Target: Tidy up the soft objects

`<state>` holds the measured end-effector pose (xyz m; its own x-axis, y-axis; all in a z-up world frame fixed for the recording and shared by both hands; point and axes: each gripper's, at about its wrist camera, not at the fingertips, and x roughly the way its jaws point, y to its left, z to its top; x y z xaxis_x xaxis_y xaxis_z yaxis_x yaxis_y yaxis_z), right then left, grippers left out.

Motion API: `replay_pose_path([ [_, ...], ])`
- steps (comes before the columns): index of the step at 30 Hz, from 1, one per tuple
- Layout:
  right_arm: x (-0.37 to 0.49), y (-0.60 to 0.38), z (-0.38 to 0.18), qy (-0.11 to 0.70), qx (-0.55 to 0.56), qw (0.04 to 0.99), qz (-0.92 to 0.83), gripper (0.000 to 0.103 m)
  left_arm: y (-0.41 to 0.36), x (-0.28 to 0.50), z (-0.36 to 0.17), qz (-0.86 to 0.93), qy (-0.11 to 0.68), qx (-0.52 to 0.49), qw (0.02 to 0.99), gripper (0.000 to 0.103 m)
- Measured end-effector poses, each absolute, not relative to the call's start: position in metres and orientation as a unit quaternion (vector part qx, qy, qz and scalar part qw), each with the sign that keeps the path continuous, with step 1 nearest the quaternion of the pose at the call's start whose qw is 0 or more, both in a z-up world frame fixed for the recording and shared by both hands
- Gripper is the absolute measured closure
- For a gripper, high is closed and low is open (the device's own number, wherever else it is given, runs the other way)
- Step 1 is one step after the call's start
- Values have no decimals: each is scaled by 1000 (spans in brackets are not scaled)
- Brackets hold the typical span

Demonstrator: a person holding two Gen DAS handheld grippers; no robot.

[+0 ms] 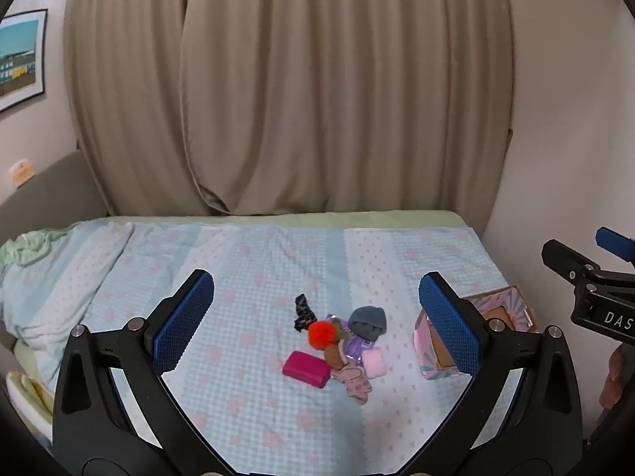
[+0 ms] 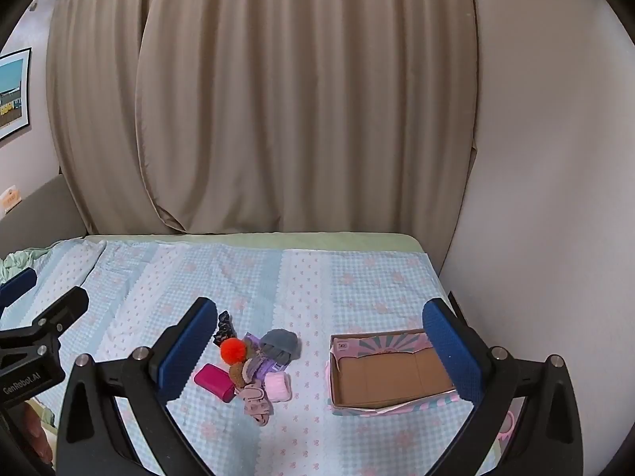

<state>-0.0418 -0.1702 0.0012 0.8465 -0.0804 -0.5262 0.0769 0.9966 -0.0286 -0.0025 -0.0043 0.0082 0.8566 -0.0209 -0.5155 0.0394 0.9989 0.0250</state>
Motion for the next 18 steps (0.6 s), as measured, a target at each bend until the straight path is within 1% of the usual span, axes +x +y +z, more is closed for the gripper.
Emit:
replay_pose_path([
  [6, -44, -169, 2, 272, -3, 961, -44, 0, -1, -6, 13, -20, 256, 11, 966, 1],
  [18, -45, -170, 1, 269, 0, 962, -42, 0, 3, -10, 8, -24, 262, 3, 965, 1],
])
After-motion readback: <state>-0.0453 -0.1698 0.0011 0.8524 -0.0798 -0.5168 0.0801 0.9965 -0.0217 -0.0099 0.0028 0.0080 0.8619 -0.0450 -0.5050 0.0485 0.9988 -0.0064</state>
